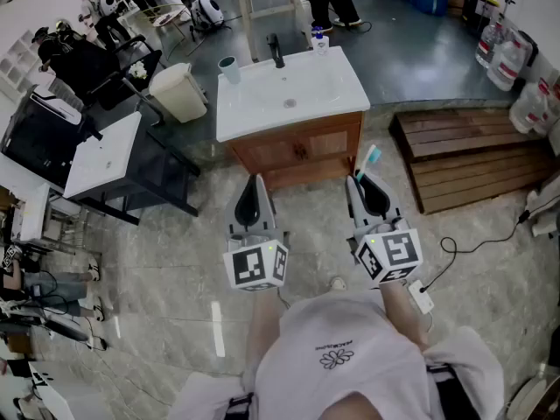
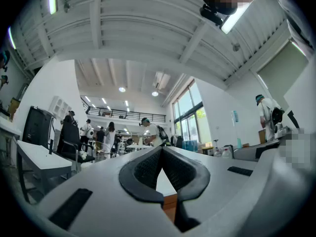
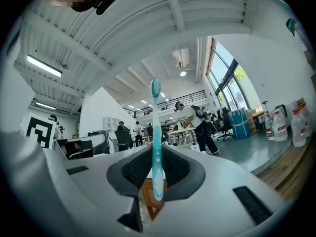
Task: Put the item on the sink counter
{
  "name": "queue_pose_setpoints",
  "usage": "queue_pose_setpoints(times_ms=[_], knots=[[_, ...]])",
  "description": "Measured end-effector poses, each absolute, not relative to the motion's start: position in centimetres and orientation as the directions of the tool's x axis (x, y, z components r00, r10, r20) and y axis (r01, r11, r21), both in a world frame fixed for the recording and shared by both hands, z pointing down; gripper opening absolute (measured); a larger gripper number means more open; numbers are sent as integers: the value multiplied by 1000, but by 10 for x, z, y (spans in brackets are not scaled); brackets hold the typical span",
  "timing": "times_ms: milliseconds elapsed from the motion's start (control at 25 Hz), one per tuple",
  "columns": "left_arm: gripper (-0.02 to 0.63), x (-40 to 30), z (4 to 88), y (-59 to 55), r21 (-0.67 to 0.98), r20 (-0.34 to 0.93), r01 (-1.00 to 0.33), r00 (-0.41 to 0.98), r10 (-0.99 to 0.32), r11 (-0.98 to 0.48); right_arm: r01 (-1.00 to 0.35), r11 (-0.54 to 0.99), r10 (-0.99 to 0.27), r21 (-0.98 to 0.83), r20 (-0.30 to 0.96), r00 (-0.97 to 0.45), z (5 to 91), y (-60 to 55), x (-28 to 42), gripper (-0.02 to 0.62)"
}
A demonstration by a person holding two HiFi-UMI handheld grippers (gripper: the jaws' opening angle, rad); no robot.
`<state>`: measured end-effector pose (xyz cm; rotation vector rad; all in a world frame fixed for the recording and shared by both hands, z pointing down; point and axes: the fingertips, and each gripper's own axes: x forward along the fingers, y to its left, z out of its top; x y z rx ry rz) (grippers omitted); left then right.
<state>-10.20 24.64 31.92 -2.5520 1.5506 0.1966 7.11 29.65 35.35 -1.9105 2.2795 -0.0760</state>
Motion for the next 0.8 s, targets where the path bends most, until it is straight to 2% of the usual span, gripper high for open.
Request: queue_pose_setpoints(times_ms=[800], knots=[[15,-118,339,216,-44,-135,-915,403,-905,-401,-960,268,-963,-80,-44,-265,380,259,65,46]])
